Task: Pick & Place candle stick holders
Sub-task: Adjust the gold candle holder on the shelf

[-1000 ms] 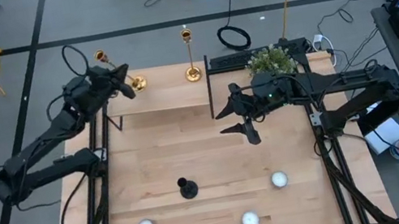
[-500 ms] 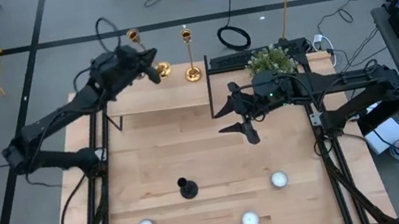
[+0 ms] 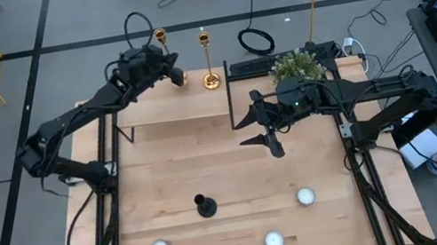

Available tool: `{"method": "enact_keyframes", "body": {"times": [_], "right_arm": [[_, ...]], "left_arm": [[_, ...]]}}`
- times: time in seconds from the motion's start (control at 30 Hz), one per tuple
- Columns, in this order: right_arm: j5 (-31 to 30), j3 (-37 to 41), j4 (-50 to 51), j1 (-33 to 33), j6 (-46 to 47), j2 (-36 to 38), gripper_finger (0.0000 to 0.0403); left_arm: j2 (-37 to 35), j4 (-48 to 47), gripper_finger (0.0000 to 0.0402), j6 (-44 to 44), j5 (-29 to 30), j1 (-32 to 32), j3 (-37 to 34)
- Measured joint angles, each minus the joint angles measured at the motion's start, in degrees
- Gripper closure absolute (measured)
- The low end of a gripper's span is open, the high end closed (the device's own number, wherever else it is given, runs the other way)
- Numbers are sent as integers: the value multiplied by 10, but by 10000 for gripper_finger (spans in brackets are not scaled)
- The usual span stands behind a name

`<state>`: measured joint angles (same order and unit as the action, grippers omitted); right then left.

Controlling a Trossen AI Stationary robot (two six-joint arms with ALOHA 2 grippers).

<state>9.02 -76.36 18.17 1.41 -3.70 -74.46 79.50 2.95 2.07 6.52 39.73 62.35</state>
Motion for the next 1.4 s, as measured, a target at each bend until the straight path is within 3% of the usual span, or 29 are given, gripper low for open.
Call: {"method": "enact_keyframes", "body": {"times": [0.67,0.9,1.4], "right_arm": [[0,0,-1,0,0,0,193],[0,0,-1,0,0,0,193],[0,0,-1,0,0,0,193]], "left_arm": [[0,-48,390,-1,-5,-1,0],[0,-48,361,-1,-6,-11,0],[0,-50,355,-24,-5,-20,0]]}}
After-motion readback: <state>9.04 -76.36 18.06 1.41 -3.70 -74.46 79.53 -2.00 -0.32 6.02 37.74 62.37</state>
